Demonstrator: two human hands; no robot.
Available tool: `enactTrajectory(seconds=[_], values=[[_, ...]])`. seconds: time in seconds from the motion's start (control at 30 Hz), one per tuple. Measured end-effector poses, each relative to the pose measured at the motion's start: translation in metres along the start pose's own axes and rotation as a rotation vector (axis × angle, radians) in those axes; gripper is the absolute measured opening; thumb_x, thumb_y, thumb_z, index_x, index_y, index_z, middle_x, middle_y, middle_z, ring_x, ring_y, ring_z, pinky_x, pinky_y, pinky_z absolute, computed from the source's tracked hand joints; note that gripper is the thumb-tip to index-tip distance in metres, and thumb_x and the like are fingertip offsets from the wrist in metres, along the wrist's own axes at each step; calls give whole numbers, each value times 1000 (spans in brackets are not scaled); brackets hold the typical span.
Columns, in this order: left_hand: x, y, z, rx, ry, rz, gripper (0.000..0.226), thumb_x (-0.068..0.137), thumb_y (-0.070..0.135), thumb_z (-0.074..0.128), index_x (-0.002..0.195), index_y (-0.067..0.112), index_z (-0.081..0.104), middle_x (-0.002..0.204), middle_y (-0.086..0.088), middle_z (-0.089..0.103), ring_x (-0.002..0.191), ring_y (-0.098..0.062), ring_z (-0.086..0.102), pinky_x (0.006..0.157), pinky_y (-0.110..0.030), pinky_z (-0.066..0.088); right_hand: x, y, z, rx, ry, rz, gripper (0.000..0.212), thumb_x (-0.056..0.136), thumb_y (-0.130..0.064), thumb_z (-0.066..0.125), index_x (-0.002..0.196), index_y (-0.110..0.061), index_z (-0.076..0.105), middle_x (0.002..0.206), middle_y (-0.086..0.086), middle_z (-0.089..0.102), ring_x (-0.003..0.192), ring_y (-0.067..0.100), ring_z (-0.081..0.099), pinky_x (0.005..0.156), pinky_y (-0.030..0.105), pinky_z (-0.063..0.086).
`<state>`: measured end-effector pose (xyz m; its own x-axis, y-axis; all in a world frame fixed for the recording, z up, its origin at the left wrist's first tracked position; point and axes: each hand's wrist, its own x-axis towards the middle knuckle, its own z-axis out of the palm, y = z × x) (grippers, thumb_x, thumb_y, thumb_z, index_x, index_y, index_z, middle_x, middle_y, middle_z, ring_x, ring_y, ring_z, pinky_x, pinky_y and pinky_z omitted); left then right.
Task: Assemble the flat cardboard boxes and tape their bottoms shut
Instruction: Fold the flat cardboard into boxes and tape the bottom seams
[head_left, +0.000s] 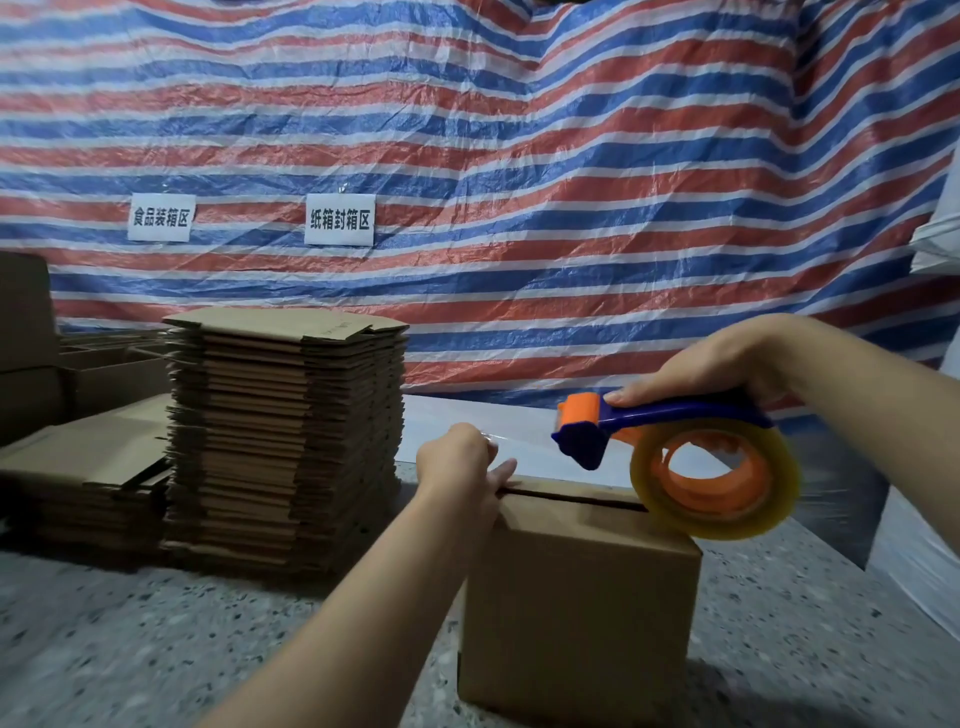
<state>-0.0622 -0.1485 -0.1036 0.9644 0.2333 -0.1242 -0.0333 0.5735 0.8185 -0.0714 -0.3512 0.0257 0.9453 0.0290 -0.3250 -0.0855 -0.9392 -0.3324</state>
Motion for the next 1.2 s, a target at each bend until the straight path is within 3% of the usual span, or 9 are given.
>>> enactTrajectory(seconds=[0.1, 0.2, 0.33, 0.57, 0.77, 1.1, 1.2], values=[[0, 15, -13, 142, 5, 84, 18, 97, 7, 49, 81, 6, 55, 79, -8, 57, 68, -18, 57, 55, -31, 53, 2, 1, 2, -1, 20, -8, 83, 54, -72, 72, 113, -14, 64, 86, 8, 77, 65, 17, 72, 57, 27, 57], [5, 18, -35, 529, -62, 254, 28, 93, 29, 64, 79, 5, 65, 72, -5, 63, 54, -13, 53, 47, -23, 46, 5, -4, 3, -6, 21, -6, 82, 53, -72, 73, 111, -14, 64, 84, 7, 77, 64, 16, 72, 57, 26, 57], [6, 13, -55, 732, -63, 285, 28, 90, 27, 68, 76, 3, 71, 62, -3, 65, 44, -11, 49, 50, -22, 42, 8, -20, 5, -92, -9, 46, 75, 61, -71, 73, 106, -12, 64, 75, 5, 76, 59, 15, 71, 53, 23, 55], [12, 1, -67, 757, -46, 286, 29, 88, 25, 66, 64, 10, 70, 51, 4, 62, 37, -7, 47, 45, -19, 40, 20, -33, 8, -185, -66, 53, 60, 79, -68, 68, 101, -12, 67, 72, 2, 73, 57, 12, 69, 54, 22, 55], [11, -2, -72, 763, -40, 317, 30, 89, 24, 65, 64, 9, 70, 51, 5, 61, 36, -3, 46, 43, -19, 40, 25, -38, 9, -219, -98, 70, 61, 77, -69, 69, 97, -12, 70, 74, 3, 74, 58, 12, 69, 53, 22, 55], [9, -23, -76, 750, -82, 182, 38, 93, 36, 66, 78, 1, 72, 51, 4, 57, 40, -8, 44, 38, -16, 35, 27, -37, 11, -209, -82, 66, 61, 77, -69, 69, 99, -13, 68, 70, 1, 73, 53, 10, 67, 50, 20, 53], [9, -32, -76, 748, -124, 146, 42, 94, 43, 61, 70, 9, 63, 47, 6, 47, 45, -10, 40, 39, -19, 31, 26, -38, 12, -210, -87, 69, 63, 72, -69, 71, 98, -12, 69, 71, 2, 73, 54, 11, 67, 51, 20, 53]])
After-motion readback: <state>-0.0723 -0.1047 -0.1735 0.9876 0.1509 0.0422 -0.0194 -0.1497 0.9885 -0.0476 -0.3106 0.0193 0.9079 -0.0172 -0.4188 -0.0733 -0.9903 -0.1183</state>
